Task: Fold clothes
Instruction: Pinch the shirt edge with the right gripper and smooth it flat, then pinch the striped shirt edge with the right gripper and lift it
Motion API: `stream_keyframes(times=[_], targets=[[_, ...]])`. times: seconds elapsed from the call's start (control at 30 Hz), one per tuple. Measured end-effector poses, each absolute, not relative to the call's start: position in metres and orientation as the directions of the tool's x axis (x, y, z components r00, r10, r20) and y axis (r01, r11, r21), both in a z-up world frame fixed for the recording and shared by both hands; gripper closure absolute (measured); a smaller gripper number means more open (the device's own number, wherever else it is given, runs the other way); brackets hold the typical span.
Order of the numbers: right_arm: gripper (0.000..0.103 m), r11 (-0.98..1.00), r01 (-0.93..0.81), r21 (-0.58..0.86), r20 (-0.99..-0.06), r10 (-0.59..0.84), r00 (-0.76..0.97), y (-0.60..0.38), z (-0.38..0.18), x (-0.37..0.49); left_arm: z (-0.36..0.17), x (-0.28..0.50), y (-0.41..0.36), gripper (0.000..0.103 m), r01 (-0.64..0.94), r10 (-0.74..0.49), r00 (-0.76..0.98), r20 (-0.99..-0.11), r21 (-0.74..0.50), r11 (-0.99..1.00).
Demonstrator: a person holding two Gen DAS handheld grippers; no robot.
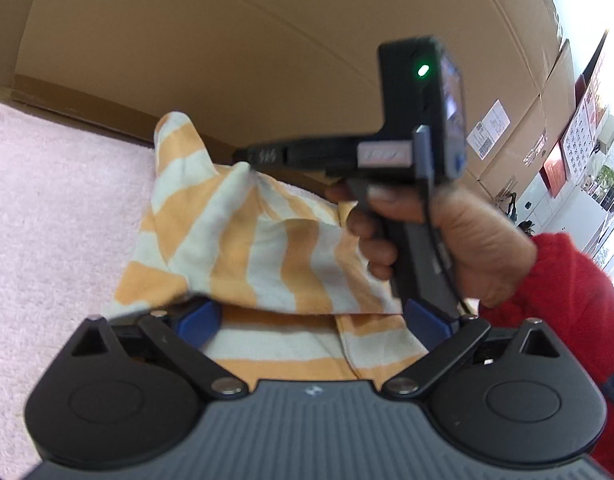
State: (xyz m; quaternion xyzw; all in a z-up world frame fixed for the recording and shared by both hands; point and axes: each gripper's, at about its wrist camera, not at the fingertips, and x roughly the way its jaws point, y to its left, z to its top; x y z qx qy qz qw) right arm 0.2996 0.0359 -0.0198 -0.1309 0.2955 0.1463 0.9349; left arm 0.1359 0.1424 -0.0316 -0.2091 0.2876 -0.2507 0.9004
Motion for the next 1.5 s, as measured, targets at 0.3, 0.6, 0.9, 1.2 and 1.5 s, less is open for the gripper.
stream_keyframes(times=[0.3,0.6,0.9,1.2,1.5], targets=[[0.062,0.945,-0.17,0.279,-0.509,0.296,0.808,-0.074,0.005,0.225,-0.031,0.136,0.142,0.004,0.332,-0.572,0.708,-0.414,-0.521,0.787],[0.041,0.882,0.426,0.203,-0.505,-0.278,0.817,-0.216,-0.021,0.122,-0.032,0.139,0.14,0.004,0.331,-0.563,0.711,-0.422,-0.505,0.797],[0.037,0.912,0.296,0.285,-0.516,-0.115,0.849,-0.232,-0.046,0.132,-0.03,0.136,0.136,0.004,0.324,-0.532,0.719,-0.446,-0.462,0.826],[0.09,0.94,0.278,0.197,-0.42,-0.175,0.891,-0.215,-0.037,0.146,-0.026,0.133,0.117,0.003,0.329,-0.464,0.725,-0.509,-0.335,0.883],[0.092,0.723,0.359,0.59,-0.441,-0.084,0.894,-0.286,-0.072,0.141,-0.015,0.043,0.116,0.004,0.343,-0.527,0.723,-0.447,-0.429,0.836]])
